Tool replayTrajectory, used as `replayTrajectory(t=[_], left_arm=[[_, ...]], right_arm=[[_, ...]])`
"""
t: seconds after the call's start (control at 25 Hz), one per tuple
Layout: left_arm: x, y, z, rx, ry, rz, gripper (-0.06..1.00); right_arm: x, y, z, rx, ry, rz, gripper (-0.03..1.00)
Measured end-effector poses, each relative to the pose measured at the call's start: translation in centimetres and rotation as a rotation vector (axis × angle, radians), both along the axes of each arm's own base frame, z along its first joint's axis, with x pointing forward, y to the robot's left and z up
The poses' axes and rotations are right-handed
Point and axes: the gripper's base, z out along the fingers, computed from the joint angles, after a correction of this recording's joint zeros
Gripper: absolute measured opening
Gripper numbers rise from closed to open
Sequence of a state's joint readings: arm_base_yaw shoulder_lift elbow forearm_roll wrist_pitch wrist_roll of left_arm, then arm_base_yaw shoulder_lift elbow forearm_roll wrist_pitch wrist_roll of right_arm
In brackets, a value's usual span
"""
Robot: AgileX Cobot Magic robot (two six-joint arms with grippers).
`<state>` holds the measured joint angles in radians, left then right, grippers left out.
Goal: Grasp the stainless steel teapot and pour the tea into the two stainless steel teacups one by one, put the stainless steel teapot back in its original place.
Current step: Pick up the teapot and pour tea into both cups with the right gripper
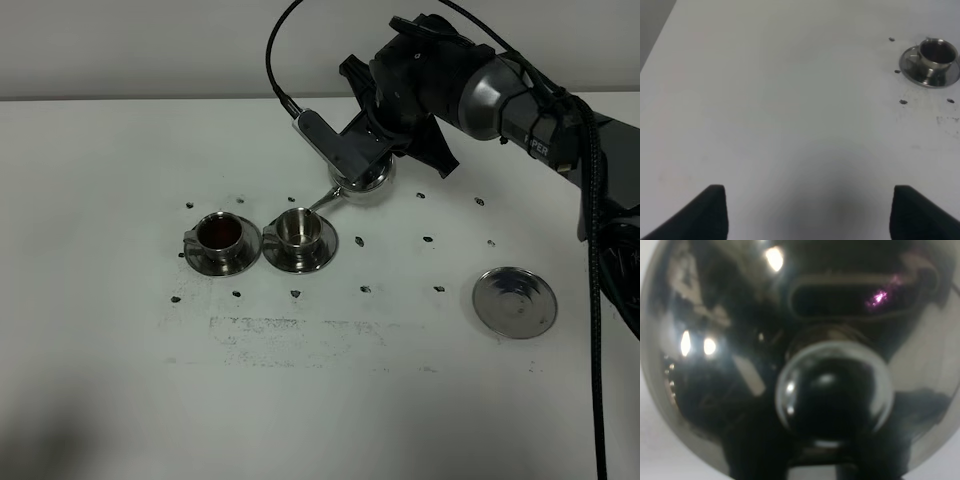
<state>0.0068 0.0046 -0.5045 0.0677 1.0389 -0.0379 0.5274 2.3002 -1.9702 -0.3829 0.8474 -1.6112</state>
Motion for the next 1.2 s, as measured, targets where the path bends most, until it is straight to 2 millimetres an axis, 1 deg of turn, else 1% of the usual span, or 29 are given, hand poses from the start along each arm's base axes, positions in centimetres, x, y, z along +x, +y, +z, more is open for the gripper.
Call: replayTrajectory(t=[0.56, 1.2], left_arm=[[0.0, 0.0, 0.0, 0.0, 0.0, 0.0, 0.65], [0.0, 0.0, 0.0, 0.0, 0.0, 0.0, 0.65]], right_arm=[[-0.4, 2.3, 0.0, -0.088, -0.108, 0.117, 0.2], [-0.1, 2.5, 0.6, -0.165, -0.194, 0.167, 0.2]])
